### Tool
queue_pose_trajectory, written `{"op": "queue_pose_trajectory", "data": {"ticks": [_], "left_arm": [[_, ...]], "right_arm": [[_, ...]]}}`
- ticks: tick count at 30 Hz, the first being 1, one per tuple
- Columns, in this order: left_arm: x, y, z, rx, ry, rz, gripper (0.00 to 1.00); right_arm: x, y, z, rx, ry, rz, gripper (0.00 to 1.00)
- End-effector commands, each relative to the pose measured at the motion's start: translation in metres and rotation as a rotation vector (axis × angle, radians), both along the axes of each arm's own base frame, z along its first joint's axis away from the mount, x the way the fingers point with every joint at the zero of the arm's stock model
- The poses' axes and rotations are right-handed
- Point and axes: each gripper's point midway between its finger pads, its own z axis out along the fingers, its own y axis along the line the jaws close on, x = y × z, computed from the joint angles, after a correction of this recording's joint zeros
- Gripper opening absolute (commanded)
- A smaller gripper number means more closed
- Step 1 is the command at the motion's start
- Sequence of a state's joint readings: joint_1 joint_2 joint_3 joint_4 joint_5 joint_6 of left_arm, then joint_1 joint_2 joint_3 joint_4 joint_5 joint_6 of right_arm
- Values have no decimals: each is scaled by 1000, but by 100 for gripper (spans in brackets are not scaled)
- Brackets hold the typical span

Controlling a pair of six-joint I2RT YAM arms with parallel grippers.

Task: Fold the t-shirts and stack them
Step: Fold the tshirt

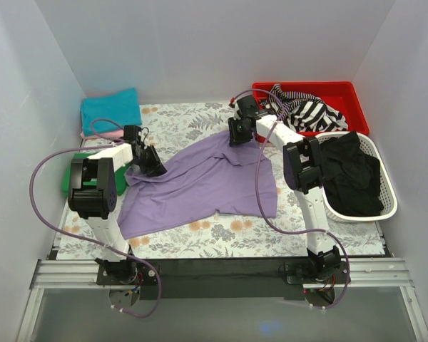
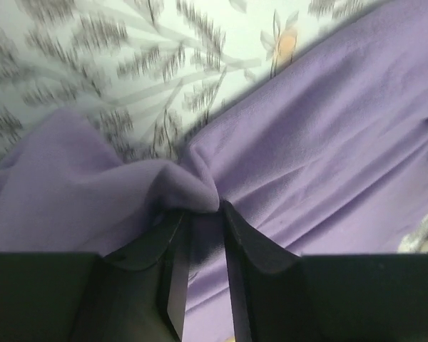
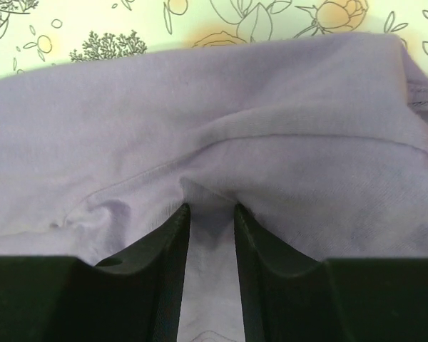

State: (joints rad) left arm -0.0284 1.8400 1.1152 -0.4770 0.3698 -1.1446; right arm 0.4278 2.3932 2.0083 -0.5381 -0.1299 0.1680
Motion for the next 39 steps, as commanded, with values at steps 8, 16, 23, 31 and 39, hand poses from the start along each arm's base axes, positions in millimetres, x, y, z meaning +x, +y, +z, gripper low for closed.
{"op": "queue_pose_trajectory", "data": {"ticks": [8,16,23,31,39], "left_arm": [[109,29,-11,116,-51,90,27],[141,27,-4,102,-101,54,27],[128,14,55,47,-218,-50,34],[103,0,148,-3,-475,-141,43],[65,0,135,-5,-411,-161,45]], "right_arm": [[-23,-46,-45,-191,97,-32,39],[-25,-46,-34,-176,61,7,38],[-13,-38,25,-127,-85,46,38],[-23,-32,115,-49,-292,108,39],[-63,-59,77,-128,-198,106,38]]}}
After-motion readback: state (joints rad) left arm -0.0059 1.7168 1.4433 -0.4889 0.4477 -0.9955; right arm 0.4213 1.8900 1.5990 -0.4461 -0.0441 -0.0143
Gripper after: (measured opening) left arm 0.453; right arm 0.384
